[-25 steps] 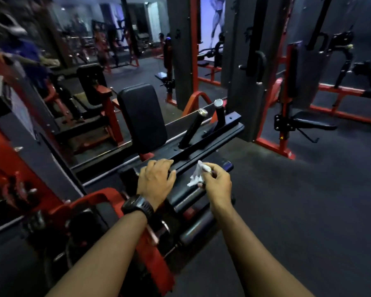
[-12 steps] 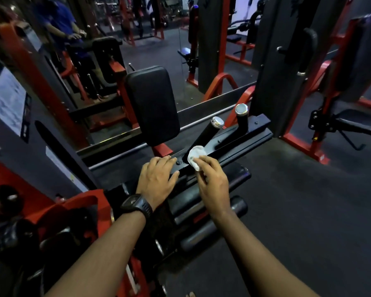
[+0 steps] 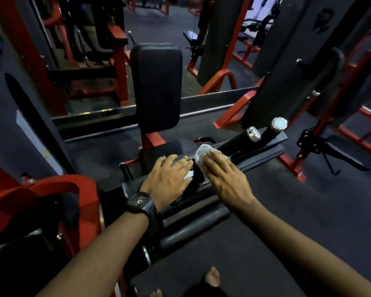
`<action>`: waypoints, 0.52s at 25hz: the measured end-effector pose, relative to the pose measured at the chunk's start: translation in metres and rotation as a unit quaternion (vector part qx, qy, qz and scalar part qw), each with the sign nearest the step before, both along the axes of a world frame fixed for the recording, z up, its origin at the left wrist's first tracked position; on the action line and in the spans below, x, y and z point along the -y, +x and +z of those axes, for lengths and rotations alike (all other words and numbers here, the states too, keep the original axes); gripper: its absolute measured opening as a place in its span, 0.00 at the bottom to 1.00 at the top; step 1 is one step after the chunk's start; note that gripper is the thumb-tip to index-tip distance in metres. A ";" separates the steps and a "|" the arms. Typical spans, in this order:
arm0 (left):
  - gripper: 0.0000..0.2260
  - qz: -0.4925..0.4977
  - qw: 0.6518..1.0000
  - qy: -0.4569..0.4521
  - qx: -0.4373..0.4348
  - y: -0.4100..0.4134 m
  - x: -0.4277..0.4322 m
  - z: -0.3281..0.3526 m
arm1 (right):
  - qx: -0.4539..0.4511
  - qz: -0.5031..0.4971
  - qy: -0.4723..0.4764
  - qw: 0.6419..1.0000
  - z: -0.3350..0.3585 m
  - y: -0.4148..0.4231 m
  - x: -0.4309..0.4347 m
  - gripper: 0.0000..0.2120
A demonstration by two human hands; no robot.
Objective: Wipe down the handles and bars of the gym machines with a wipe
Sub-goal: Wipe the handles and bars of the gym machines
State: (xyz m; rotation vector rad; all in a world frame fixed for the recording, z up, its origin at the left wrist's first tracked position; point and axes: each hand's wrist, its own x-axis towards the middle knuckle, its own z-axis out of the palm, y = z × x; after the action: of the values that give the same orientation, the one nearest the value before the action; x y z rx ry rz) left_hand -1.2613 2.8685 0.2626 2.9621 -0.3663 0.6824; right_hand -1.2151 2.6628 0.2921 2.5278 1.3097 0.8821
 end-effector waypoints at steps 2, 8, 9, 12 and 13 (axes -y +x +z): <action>0.24 0.001 1.000 0.017 -0.017 -0.001 0.002 -0.003 | -0.006 -0.033 0.065 0.997 0.012 0.004 -0.002 0.20; 0.22 -0.001 0.999 0.040 -0.018 -0.006 -0.001 -0.002 | -0.019 -0.035 -0.007 0.999 0.014 -0.002 -0.015 0.15; 0.22 0.001 0.999 0.038 -0.026 -0.006 -0.001 -0.002 | -0.026 -0.068 0.031 0.997 0.029 0.001 -0.012 0.13; 0.21 0.008 0.999 0.039 -0.035 -0.006 0.000 -0.003 | -0.021 -0.127 0.070 0.989 0.045 0.002 -0.016 0.10; 0.21 0.004 0.999 0.039 -0.034 -0.006 0.000 -0.003 | -0.010 -0.108 0.032 0.994 0.043 0.001 -0.015 0.11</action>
State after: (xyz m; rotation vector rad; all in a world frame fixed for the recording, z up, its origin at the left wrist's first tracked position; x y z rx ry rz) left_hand -1.2669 2.8684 0.2598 3.0533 -0.3860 0.5787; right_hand -1.2139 2.6779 0.3346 2.6699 1.0023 0.8654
